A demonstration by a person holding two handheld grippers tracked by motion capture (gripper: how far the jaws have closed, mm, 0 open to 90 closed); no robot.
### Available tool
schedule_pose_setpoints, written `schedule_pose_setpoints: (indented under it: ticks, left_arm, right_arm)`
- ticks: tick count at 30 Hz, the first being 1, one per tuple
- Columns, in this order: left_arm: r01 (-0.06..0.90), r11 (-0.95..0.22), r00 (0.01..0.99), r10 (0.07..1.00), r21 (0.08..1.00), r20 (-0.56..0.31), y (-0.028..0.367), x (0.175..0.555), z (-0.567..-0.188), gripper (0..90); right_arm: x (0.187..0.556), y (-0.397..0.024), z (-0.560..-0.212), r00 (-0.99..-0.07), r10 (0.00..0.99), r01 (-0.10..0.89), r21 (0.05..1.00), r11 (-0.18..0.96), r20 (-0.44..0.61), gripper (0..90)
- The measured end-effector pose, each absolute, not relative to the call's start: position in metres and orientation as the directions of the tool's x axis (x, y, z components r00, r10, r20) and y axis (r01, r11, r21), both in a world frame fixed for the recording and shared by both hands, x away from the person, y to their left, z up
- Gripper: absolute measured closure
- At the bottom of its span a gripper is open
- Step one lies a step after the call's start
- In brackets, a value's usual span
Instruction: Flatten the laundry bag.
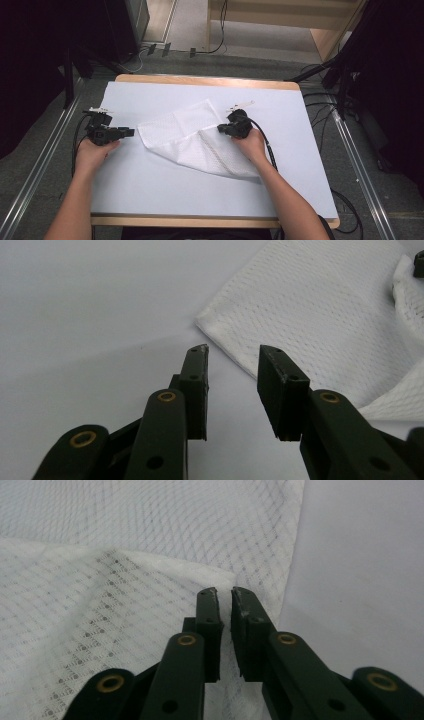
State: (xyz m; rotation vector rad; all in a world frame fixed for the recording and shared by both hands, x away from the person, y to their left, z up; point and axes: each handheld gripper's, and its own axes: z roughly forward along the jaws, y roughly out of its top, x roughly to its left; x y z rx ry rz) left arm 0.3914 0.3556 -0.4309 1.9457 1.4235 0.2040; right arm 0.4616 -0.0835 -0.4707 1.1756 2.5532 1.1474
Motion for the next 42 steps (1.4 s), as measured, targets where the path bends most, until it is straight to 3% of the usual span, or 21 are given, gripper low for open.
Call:
schedule_pose_setpoints:
  ticks: [20,42]
  left_arm:
    - [0.769,-0.151,0.384,0.886,0.622,-0.260,0.355,0.391,-0.431,66.4]
    - [0.754,-0.188,0.429,0.866,0.629,-0.256,0.337,0.398,-0.425,66.2]
  right_arm:
    - [0.454,-0.082,-0.447,-0.709,0.669,0.589,0.706,0.392,0.221,90.0]
    - [0.386,-0.074,-0.391,-0.808,0.547,0.477,0.787,0.392,0.218,90.0]
